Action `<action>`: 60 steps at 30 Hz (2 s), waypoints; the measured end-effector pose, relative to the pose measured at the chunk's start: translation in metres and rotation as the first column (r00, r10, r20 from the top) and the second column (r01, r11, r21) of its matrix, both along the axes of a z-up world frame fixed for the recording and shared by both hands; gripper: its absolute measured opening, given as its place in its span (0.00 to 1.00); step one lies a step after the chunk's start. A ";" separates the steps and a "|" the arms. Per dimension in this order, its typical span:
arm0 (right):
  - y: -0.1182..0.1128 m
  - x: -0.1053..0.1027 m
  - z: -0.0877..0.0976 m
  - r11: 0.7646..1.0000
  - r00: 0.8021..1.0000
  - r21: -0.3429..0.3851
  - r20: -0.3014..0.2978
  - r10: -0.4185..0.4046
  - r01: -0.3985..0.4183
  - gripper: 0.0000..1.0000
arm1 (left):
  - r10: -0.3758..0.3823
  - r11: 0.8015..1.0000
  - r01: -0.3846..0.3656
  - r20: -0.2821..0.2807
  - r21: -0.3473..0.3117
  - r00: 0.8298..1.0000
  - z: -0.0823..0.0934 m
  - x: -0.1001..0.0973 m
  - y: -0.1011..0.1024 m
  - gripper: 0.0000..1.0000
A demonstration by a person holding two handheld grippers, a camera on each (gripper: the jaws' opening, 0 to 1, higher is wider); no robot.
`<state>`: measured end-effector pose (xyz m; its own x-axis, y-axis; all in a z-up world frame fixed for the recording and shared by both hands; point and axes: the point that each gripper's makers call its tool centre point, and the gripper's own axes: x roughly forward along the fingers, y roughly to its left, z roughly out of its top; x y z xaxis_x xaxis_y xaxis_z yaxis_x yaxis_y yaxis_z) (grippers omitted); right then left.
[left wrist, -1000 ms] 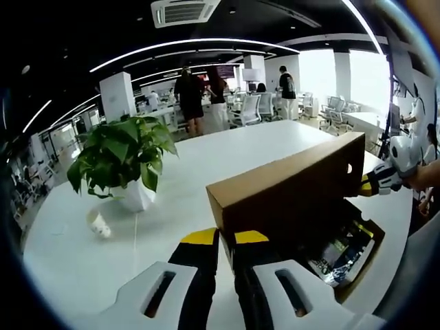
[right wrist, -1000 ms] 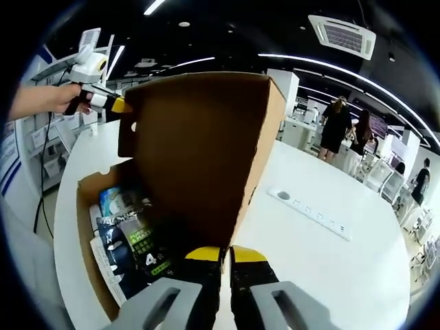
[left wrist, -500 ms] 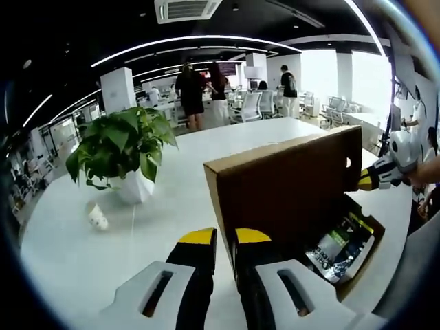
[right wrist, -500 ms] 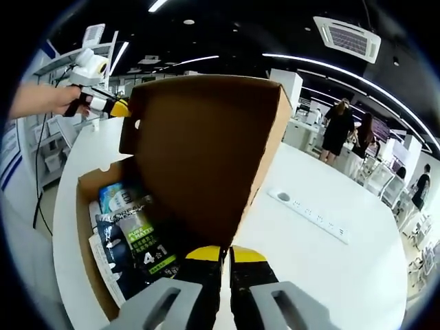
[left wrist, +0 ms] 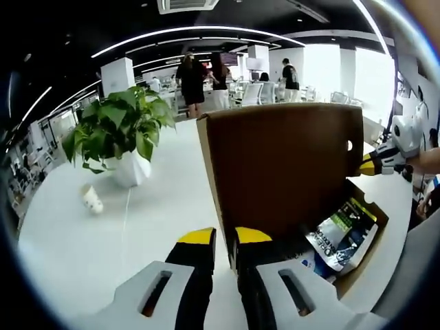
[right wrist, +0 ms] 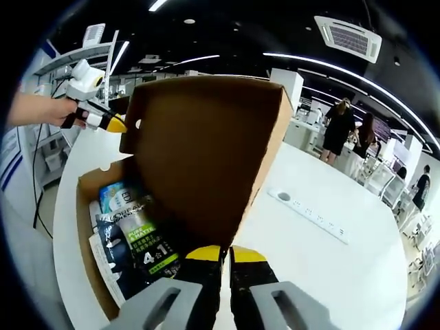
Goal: Operate the shoe box by opening the lid, removing the specified soft item, and placing it in the target area until the item is outside and the box remains undamaged.
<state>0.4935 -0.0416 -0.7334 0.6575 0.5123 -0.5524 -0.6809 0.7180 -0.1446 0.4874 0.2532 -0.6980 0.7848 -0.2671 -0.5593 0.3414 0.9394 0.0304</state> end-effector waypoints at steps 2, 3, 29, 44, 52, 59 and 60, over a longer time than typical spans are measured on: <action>0.000 0.000 0.000 1.000 1.000 0.000 0.000 0.000 0.000 0.00 | 0.007 1.000 -0.007 -0.007 -0.008 1.000 -0.004 -0.001 0.000 0.09; 0.000 0.000 0.000 1.000 1.000 -0.001 0.000 0.000 0.000 0.00 | 0.010 1.000 -0.010 -0.013 -0.014 1.000 -0.006 -0.002 0.001 0.09; 0.001 0.007 0.001 1.000 1.000 0.021 -0.016 -0.022 0.022 0.00 | 0.049 0.996 -0.052 -0.044 -0.066 0.998 -0.028 -0.004 0.003 0.01; 0.001 0.012 0.001 1.000 1.000 0.021 -0.014 -0.022 0.022 0.00 | 0.055 0.995 -0.058 -0.035 -0.079 0.998 -0.026 0.001 0.003 0.00; 0.002 0.016 0.000 1.000 1.000 0.018 -0.010 -0.021 0.021 0.00 | 0.063 0.994 -0.065 -0.030 -0.093 0.998 -0.025 0.006 0.004 0.00; 0.002 0.021 -0.002 1.000 1.000 0.013 -0.008 -0.020 0.020 0.00 | 0.070 0.992 -0.072 -0.025 -0.108 0.997 -0.024 0.009 0.004 0.00; 0.002 0.021 -0.002 1.000 1.000 0.015 -0.008 -0.021 0.021 0.00 | 0.070 0.992 -0.072 -0.025 -0.108 0.997 -0.024 0.009 0.004 0.00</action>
<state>0.5148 -0.0401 -0.7349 0.6637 0.5065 -0.5504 -0.6668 0.7341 -0.1285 0.4967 0.2567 -0.7219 0.7925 -0.2712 -0.5463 0.2732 0.9587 -0.0795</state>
